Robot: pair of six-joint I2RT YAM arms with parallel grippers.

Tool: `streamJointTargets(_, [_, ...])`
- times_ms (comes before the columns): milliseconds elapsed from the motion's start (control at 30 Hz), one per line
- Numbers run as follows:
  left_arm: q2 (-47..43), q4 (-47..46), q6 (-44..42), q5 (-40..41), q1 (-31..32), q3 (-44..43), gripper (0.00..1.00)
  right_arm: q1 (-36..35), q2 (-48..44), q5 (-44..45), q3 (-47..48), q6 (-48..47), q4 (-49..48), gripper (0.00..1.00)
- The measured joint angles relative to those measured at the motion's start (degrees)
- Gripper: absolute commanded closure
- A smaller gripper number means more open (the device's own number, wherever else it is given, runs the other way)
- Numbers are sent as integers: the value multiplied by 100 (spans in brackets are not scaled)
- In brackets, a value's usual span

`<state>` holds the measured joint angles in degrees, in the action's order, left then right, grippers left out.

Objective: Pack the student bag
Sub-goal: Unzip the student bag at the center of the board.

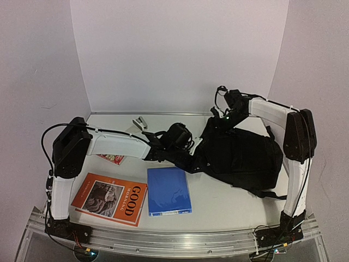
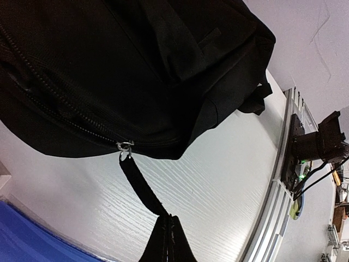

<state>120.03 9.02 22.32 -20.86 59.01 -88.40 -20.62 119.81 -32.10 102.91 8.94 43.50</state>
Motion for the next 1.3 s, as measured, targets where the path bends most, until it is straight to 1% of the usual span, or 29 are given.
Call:
streamJointTargets(100, [0, 0, 22, 2, -40, 1, 100, -356, -18, 12, -155, -237, 112, 23])
streamJointTargets(167, [0, 0, 26, 2, -52, 3, 100, -554, -18, 30, -233, -362, 184, 26])
streamJointTargets(233, [0, 0, 26, 2, -51, 7, 100, -690, -18, 110, -273, -449, 245, 33])
streamJointTargets(267, [0, 0, 35, -1, -51, 8, 100, -722, -18, 191, -275, -473, 264, 39])
streamJointTargets(300, [0, 0, 40, -2, -51, 10, 100, -737, -16, 265, -275, -495, 276, 48])
streamJointTargets(333, [0, 0, 43, -3, -49, 11, 100, -744, -14, 341, -275, -507, 284, 60])
streamJointTargets(433, [0, 2, 46, -1, -44, 11, 100, -737, 38, 531, -266, -528, 294, 88])
streamJointTargets(467, [0, 2, 45, 1, -44, 11, 100, -737, 83, 539, -244, -500, 302, 96])
streamJointTargets(500, [0, 3, 44, 3, -44, 11, 100, -737, 130, 545, -220, -488, 310, 100])
streamJointTargets(667, [0, 43, 19, 54, -38, 9, 100, -722, 487, 541, 192, -367, 450, 100])
streamJointTargets(800, [14, 61, 12, 137, 18, 9, 100, -650, 658, 471, 710, -190, 546, 100])
streamJointTargets(967, [77, 56, -32, 166, 149, -5, 100, -404, 761, 415, 1296, 132, 515, 100])
streamJointTargets(1300, [301, -48, -259, 323, 219, -283, 100, 42, 1082, 235, 1960, 690, 693, 100])
